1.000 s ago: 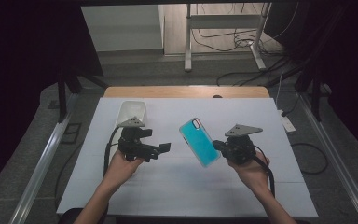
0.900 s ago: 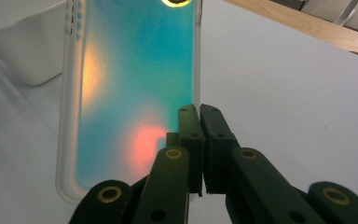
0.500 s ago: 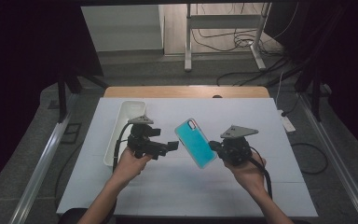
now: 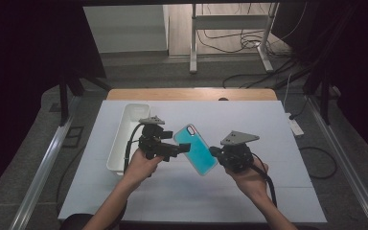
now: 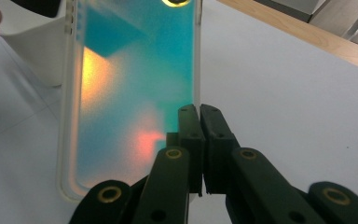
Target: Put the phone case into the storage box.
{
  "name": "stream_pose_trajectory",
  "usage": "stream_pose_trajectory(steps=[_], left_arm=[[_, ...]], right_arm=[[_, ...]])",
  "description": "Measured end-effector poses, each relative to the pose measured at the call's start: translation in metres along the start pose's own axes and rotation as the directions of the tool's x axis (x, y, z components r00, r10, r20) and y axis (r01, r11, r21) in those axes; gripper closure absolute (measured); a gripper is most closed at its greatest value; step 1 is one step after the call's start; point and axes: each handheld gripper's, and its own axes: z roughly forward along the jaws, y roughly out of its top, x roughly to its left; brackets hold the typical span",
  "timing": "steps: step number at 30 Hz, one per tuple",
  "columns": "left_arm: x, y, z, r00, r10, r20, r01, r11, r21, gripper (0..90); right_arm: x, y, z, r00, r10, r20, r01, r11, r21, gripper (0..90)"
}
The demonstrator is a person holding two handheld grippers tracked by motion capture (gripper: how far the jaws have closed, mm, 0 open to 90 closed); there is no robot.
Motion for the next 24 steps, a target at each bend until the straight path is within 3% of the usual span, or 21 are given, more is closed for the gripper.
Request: stream_pose_trajectory(steps=[11, 14, 17, 18, 19, 24], left_arm=[[0.003, -0.002, 0.005, 0.9988, -0.004, 0.048, 0.005, 1.0000, -0.007, 2.2], [0.003, -0.002, 0.005, 0.9985, -0.008, 0.054, 0.008, 0.9999, -0.011, 10.6], [0.004, -0.003, 0.004, 0.9975, -0.012, 0.069, 0.013, 0.9999, -0.006, 25.6], [0.004, -0.003, 0.004, 0.9959, -0.019, 0.088, 0.020, 0.9998, -0.004, 25.6], [0.004, -0.003, 0.004, 0.9948, -0.022, 0.100, 0.022, 0.9998, 0.000, 33.6], [0.004, -0.003, 0.003, 0.9902, -0.049, 0.131, 0.048, 0.9988, 0.012, 50.2]], right_arm=[[0.009, 0.002, 0.000, 0.9995, -0.030, -0.007, 0.030, 1.000, -0.007, 88.1], [0.011, 0.003, 0.000, 0.9993, -0.037, -0.005, 0.037, 0.999, -0.009, 88.1], [0.012, 0.003, 0.000, 0.9991, -0.043, -0.001, 0.043, 0.999, -0.010, 88.1], [0.012, 0.003, 0.000, 0.9990, -0.044, 0.000, 0.044, 0.999, -0.011, 88.1], [0.012, 0.003, -0.001, 0.9991, -0.043, -0.001, 0.043, 0.999, -0.014, 88.1], [0.014, 0.003, -0.001, 0.9987, -0.050, 0.002, 0.051, 0.999, -0.017, 88.1]])
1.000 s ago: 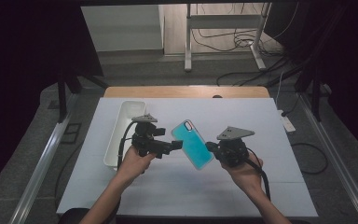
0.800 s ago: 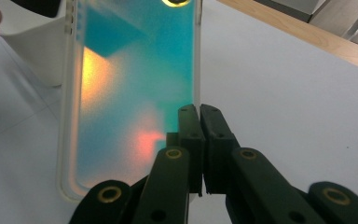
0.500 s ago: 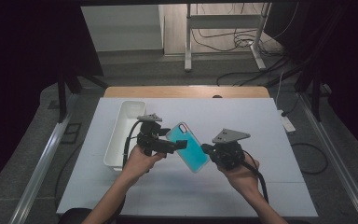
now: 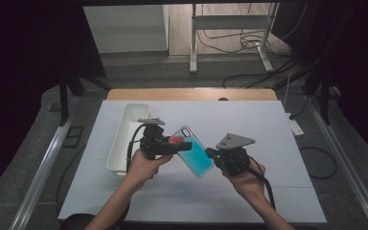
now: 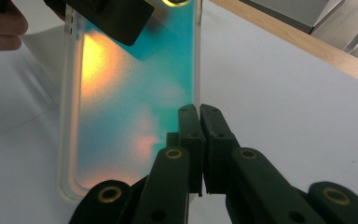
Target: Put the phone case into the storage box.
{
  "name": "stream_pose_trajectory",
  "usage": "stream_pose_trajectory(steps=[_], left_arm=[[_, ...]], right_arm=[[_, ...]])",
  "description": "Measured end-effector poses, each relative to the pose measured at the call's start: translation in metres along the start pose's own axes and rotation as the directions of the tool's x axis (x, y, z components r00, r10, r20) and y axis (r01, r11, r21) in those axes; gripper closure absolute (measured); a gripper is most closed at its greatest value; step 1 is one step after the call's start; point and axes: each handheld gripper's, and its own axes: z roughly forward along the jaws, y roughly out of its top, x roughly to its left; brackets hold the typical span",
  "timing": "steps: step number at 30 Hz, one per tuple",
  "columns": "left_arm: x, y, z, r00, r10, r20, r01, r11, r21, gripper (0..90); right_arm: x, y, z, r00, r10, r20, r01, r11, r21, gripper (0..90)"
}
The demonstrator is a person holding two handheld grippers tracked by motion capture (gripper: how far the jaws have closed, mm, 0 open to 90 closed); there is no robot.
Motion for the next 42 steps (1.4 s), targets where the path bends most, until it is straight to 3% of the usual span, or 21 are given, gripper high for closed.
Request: stream_pose_trajectory(steps=[9, 20, 26, 28, 29, 33, 35, 36, 38, 39, 42], left_arm=[[0.001, 0.000, 0.000, 0.9981, -0.045, 0.042, 0.044, 0.9988, 0.020, 75.6], [0.003, -0.001, 0.000, 0.9873, -0.130, 0.092, 0.128, 0.9915, 0.019, 85.0], [0.005, -0.003, 0.000, 0.9837, -0.144, 0.108, 0.144, 0.9895, 0.004, 85.8], [0.005, -0.003, -0.001, 0.9851, -0.136, 0.105, 0.137, 0.9906, 0.002, 85.8], [0.004, -0.003, -0.002, 0.9883, -0.125, 0.088, 0.125, 0.9922, 0.002, 85.8], [0.006, -0.003, -0.007, 0.9914, -0.095, 0.089, 0.096, 0.9954, -0.002, 85.8], [0.008, -0.003, -0.009, 0.9923, -0.084, 0.090, 0.085, 0.9964, -0.002, 85.8], [0.008, -0.003, -0.009, 0.9923, -0.084, 0.090, 0.085, 0.9964, -0.002, 85.7], [0.009, -0.003, -0.010, 0.9924, -0.079, 0.094, 0.080, 0.9968, -0.002, 85.7], [0.010, -0.003, -0.011, 0.9927, -0.075, 0.094, 0.076, 0.9971, 0.000, 85.7], [0.011, -0.003, -0.012, 0.9919, -0.067, 0.107, 0.068, 0.9976, -0.006, 85.7]], right_arm=[[0.002, 0.000, 0.001, 0.9999, -0.016, 0.006, 0.016, 1.000, -0.005, 88.1], [0.004, -0.001, 0.002, 0.9995, -0.026, 0.015, 0.026, 1.000, -0.001, 87.6], [0.003, -0.001, 0.002, 0.9997, -0.023, 0.009, 0.023, 1.000, -0.008, 86.3], [0.002, -0.001, 0.001, 0.9999, -0.011, -0.007, 0.011, 1.000, -0.013, 84.3], [0.001, 0.000, 0.001, 0.9999, -0.002, -0.017, 0.002, 1.000, -0.017, 79.5], [-0.007, 0.000, -0.005, 0.9935, 0.060, -0.097, -0.063, 0.998, -0.030, 64.0], [-0.009, 0.000, -0.006, 0.9905, 0.064, -0.121, -0.069, 0.997, -0.031, 53.7], [-0.009, 0.000, -0.006, 0.9905, 0.064, -0.121, -0.069, 0.997, -0.031, 53.7], [-0.012, 0.000, -0.007, 0.9873, 0.074, -0.141, -0.079, 0.996, -0.029, 39.9], [-0.013, 0.001, -0.006, 0.9842, 0.082, -0.157, -0.087, 0.996, -0.027, 35.3], [-0.017, 0.001, -0.002, 0.9642, 0.123, -0.235, -0.125, 0.992, 0.002, 14.4]])
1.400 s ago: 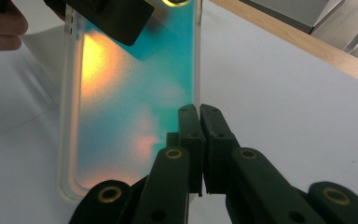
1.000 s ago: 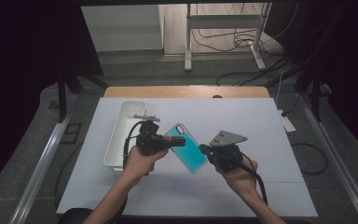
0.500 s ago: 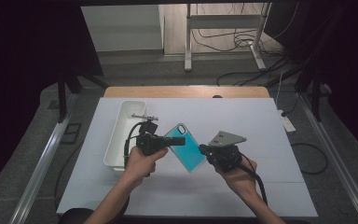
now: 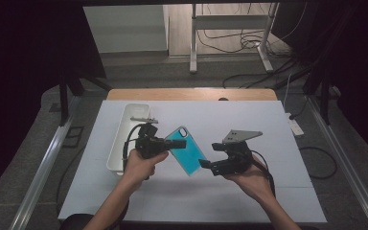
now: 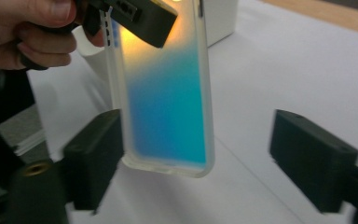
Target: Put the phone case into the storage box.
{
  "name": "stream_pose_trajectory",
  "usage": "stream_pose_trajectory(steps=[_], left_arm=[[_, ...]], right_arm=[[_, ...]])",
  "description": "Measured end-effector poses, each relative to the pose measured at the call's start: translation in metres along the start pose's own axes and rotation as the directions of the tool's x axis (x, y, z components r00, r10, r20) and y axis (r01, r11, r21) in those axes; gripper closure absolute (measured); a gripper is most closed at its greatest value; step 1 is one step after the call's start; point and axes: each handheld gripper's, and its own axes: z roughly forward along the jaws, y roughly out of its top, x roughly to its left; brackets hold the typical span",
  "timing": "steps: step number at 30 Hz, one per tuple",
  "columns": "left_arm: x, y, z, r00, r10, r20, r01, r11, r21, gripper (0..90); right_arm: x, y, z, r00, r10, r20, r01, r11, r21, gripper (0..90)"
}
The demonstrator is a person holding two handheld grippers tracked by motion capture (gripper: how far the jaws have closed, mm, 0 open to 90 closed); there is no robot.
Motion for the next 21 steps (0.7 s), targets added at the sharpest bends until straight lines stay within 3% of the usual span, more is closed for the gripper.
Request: stream_pose_trajectory(steps=[4, 10, 18, 21], left_arm=[[-0.001, 0.001, -0.003, 0.9997, 0.024, 0.009, -0.024, 0.9997, 0.003, 85.7], [-0.004, 0.003, -0.003, 0.9980, 0.057, 0.028, -0.058, 0.9982, 0.014, 85.7], [-0.012, 0.003, 0.003, 0.9914, 0.111, 0.069, -0.114, 0.9928, 0.037, 85.7], [-0.014, 0.004, 0.005, 0.9888, 0.126, 0.080, -0.130, 0.9905, 0.044, 85.7]], right_arm=[[-0.001, -0.002, 0.004, 0.9997, 0.009, -0.023, -0.009, 1.000, 0.026, 0.0], [-0.001, -0.003, 0.006, 0.9985, -0.013, -0.052, 0.014, 1.000, 0.016, 0.0], [-0.003, -0.002, 0.008, 0.9930, 0.018, -0.117, -0.016, 1.000, 0.017, 0.0], [-0.001, -0.001, 0.011, 0.9912, 0.031, -0.129, -0.026, 0.999, 0.042, 0.0]])
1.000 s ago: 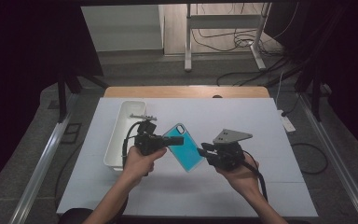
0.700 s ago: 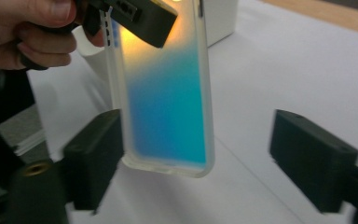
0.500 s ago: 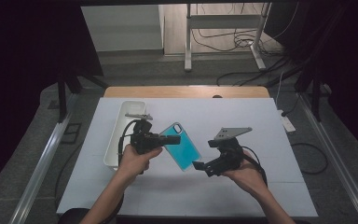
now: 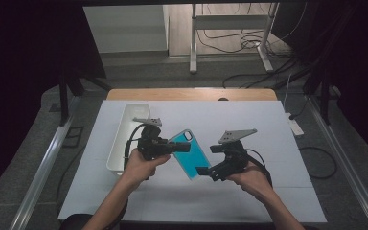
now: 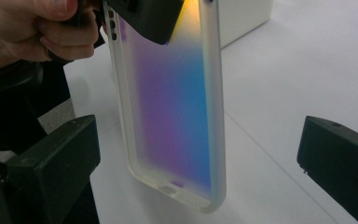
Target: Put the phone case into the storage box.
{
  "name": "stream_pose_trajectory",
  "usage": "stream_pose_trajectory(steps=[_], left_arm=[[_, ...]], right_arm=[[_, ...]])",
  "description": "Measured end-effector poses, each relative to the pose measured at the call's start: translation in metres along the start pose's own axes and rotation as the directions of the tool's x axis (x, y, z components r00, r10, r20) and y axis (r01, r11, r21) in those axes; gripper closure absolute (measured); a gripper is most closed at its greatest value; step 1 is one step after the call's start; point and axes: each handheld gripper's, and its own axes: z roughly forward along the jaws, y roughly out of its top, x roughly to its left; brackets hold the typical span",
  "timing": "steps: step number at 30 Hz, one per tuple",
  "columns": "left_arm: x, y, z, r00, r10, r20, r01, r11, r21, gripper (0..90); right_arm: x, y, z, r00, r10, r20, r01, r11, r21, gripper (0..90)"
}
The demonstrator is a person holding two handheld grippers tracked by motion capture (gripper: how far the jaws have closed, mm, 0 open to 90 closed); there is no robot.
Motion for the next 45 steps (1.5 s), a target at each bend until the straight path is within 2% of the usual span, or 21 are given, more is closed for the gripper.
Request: stream_pose_trajectory(steps=[5, 7, 9, 11, 14, 20, 22, 24, 26, 27, 28, 29, 31, 33, 36, 37, 38, 39, 40, 42, 45], left_arm=[[-0.004, 0.001, 0.003, 0.9994, 0.025, 0.022, -0.026, 0.9996, 0.009, 85.7], [-0.005, 0.001, 0.004, 0.9988, 0.037, 0.033, -0.037, 0.9992, 0.013, 85.7], [-0.006, 0.001, 0.005, 0.9984, 0.042, 0.038, -0.043, 0.9990, 0.014, 85.7], [-0.008, 0.002, 0.006, 0.9976, 0.050, 0.048, -0.051, 0.9986, 0.015, 85.7], [-0.010, 0.002, 0.008, 0.9961, 0.066, 0.058, -0.068, 0.9975, 0.021, 85.7], [-0.012, 0.002, 0.010, 0.9934, 0.077, 0.085, -0.080, 0.9964, 0.028, 85.7], [-0.012, 0.002, 0.010, 0.9927, 0.078, 0.092, -0.081, 0.9963, 0.029, 85.6], [-0.011, 0.002, 0.010, 0.9913, 0.081, 0.104, -0.084, 0.9962, 0.025, 85.3], [-0.010, 0.002, 0.010, 0.9901, 0.079, 0.116, -0.082, 0.9966, 0.014, 84.7], [-0.010, 0.002, 0.010, 0.9890, 0.082, 0.123, -0.084, 0.9964, 0.010, 80.0], [-0.010, 0.002, 0.010, 0.9877, 0.079, 0.135, -0.080, 0.9968, 0.004, 76.8], [-0.010, 0.002, 0.009, 0.9876, 0.079, 0.135, -0.080, 0.9968, 0.000, 75.7], [-0.011, 0.003, 0.009, 0.9882, 0.084, 0.128, -0.085, 0.9964, -0.002, 74.4], [-0.013, 0.003, 0.009, 0.9911, 0.097, 0.091, -0.097, 0.9953, -0.006, 72.5], [-0.014, 0.003, 0.007, 0.9929, 0.108, 0.051, -0.107, 0.9941, -0.018, 60.7], [-0.015, 0.004, 0.006, 0.9929, 0.119, 0.008, -0.118, 0.9928, -0.015, 54.4], [-0.015, 0.004, 0.006, 0.9929, 0.119, 0.008, -0.118, 0.9928, -0.015, 50.5], [-0.016, 0.005, 0.005, 0.9918, 0.126, -0.020, -0.127, 0.9917, -0.020, 44.7], [-0.017, 0.005, 0.004, 0.9907, 0.131, -0.036, -0.132, 0.9910, -0.022, 44.7], [-0.018, 0.006, 0.002, 0.9865, 0.142, -0.082, -0.145, 0.9891, -0.027, 36.9], [-0.021, 0.007, 0.001, 0.9736, 0.163, -0.160, -0.169, 0.9853, -0.026, 19.7]], right_arm=[[0.004, 0.002, 0.004, 0.9993, 0.004, -0.036, -0.003, 1.000, 0.023, 6.2], [0.005, 0.003, 0.003, 0.9990, 0.001, -0.046, 0.000, 0.999, 0.035, 17.3], [0.005, 0.003, 0.003, 0.9986, 0.001, -0.052, 0.001, 0.999, 0.036, 21.8], [0.004, 0.003, 0.003, 0.9959, 0.003, -0.090, 0.001, 0.999, 0.043, 36.3], [0.003, 0.003, 0.004, 0.9904, 0.010, -0.138, -0.004, 0.999, 0.042, 47.3], [0.002, 0.002, 0.005, 0.9809, 0.016, -0.194, -0.007, 0.999, 0.047, 64.9], [0.001, 0.001, 0.005, 0.9797, 0.020, -0.199, -0.011, 0.999, 0.048, 66.4], [-0.002, 0.000, 0.005, 0.9697, 0.036, -0.242, -0.024, 0.998, 0.050, 71.5], [-0.002, 0.000, 0.005, 0.9655, 0.041, -0.257, -0.030, 0.998, 0.049, 74.1], [-0.003, 0.000, 0.005, 0.9563, 0.050, -0.288, -0.037, 0.998, 0.051, 81.1], [-0.003, -0.001, 0.004, 0.9526, 0.048, -0.300, -0.037, 0.998, 0.044, 85.0], [-0.003, 0.000, 0.004, 0.9462, 0.059, -0.318, -0.049, 0.998, 0.041, 85.6], [-0.003, 0.000, 0.003, 0.9481, 0.057, -0.313, -0.048, 0.998, 0.038, 85.7], [-0.003, 0.000, 0.003, 0.9497, 0.057, -0.308, -0.049, 0.998, 0.035, 85.7], [-0.002, 0.000, 0.002, 0.9603, 0.049, -0.275, -0.044, 0.999, 0.024, 85.7], [-0.003, 0.000, 0.001, 0.9668, 0.040, -0.253, -0.038, 0.999, 0.012, 85.7], [-0.003, 0.000, 0.001, 0.9668, 0.040, -0.253, -0.038, 0.999, 0.012, 85.7], [-0.002, 0.000, -0.002, 0.9752, 0.027, -0.220, -0.029, 1.000, -0.006, 85.7], [-0.002, 0.000, -0.002, 0.9752, 0.027, -0.220, -0.029, 1.000, -0.006, 85.7], [-0.001, 0.001, -0.004, 0.9832, 0.009, -0.182, -0.014, 1.000, -0.024, 85.7], [0.002, 0.001, -0.007, 0.9944, -0.023, -0.103, 0.018, 0.999, -0.042, 85.7]])
